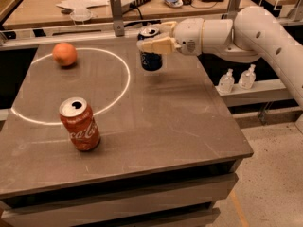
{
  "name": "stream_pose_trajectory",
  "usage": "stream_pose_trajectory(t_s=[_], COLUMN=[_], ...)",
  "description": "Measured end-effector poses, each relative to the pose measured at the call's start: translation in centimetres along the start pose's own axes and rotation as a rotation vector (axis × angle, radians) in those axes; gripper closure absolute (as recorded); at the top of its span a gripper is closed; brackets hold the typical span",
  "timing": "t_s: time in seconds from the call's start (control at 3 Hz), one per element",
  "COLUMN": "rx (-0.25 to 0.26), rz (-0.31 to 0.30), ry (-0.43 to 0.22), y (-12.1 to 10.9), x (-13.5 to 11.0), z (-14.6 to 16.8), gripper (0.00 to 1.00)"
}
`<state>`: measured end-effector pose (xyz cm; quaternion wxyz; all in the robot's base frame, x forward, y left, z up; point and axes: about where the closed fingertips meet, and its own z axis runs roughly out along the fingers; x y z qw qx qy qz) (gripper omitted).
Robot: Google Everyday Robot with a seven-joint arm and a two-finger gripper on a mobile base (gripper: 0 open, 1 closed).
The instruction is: Pick pepsi can
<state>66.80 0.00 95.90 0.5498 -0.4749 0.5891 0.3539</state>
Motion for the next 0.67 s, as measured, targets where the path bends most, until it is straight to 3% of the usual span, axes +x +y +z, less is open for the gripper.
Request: stream_pose_trajectory(t_s=[0.33,0.67], rx=[-0.027,-0.021], rz=[-0.042,-0.051], ry=[-0.084,-0.095], y=[0.41,0.15], x=[-5.44,-6.23], z=[-0.05,-0.32], gripper=[1.0,1.0])
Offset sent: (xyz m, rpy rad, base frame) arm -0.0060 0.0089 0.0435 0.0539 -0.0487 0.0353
